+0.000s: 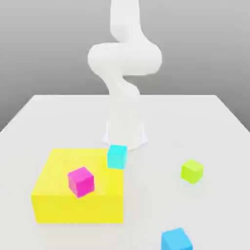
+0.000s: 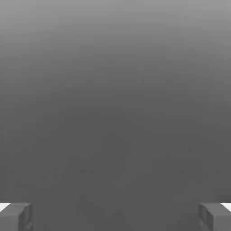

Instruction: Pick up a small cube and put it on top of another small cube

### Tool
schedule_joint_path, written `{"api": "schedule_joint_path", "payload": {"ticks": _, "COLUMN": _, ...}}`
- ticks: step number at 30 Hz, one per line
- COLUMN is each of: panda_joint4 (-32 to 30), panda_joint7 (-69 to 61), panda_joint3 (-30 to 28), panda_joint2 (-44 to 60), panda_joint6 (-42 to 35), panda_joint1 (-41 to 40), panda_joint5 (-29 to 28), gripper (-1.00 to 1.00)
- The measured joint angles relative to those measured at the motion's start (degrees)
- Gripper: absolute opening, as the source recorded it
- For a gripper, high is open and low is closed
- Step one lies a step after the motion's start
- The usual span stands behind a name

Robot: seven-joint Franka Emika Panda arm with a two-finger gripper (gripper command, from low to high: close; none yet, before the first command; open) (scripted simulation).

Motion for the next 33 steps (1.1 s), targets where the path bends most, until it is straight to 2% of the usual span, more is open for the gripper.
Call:
{"api": "schedule_joint_path", "payload": {"ticks": 9, "panda_joint4": -10.83, "panda_joint7": -24.92, "panda_joint3": -3.43, "panda_joint2": 11.37, "panda_joint6": 9.44, "panda_joint1": 14.83, "panda_joint5": 0.36, "gripper": 0.0}}
{"api": "schedule_joint_path", "payload": {"ticks": 21, "panda_joint4": -25.02, "panda_joint7": -57.33, "panda_joint3": -5.01, "panda_joint2": 26.27, "panda_joint6": 21.83, "panda_joint1": 32.84, "panda_joint5": 0.74, "gripper": 0.0}}
{"api": "schedule_joint_path", "payload": {"ticks": 29, "panda_joint4": -34.49, "panda_joint7": -77.64, "panda_joint3": -3.52, "panda_joint2": 35.89, "panda_joint6": 30.06, "panda_joint1": 42.32, "panda_joint5": -0.64, "gripper": 0.0}}
{"api": "schedule_joint_path", "payload": {"ticks": 33, "panda_joint4": -35.35, "panda_joint7": -82.42, "panda_joint3": -3.07, "panda_joint2": 40.52, "panda_joint6": 33.8, "panda_joint1": 44.15, "panda_joint5": 0.34, "gripper": 0.0}}
